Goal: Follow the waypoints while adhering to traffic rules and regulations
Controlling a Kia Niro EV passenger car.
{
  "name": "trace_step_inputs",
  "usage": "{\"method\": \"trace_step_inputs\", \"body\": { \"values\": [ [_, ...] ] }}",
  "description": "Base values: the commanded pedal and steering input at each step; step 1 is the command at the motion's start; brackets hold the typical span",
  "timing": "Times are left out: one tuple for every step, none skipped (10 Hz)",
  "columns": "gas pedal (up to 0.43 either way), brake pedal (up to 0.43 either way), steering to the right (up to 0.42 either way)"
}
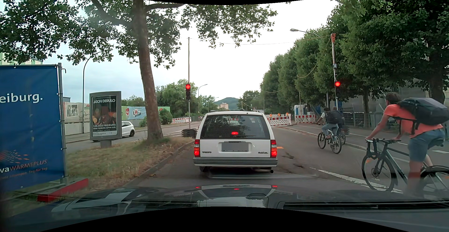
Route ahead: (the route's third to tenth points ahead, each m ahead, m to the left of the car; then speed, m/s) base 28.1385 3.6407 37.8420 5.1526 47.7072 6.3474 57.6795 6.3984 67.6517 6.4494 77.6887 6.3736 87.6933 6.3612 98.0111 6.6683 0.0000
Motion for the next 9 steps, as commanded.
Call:
{"method": "trace_step_inputs", "body": {
  "values": [
    [0.0, 0.262, 0.006],
    [0.0, 0.262, 0.006],
    [0.0, 0.262, 0.006],
    [0.0, 0.262, 0.006],
    [0.0, 0.262, 0.006],
    [0.0, 0.262, 0.006],
    [0.0, 0.262, 0.006],
    [0.0, 0.262, 0.006],
    [0.0, 0.262, 0.006]
  ]
}}
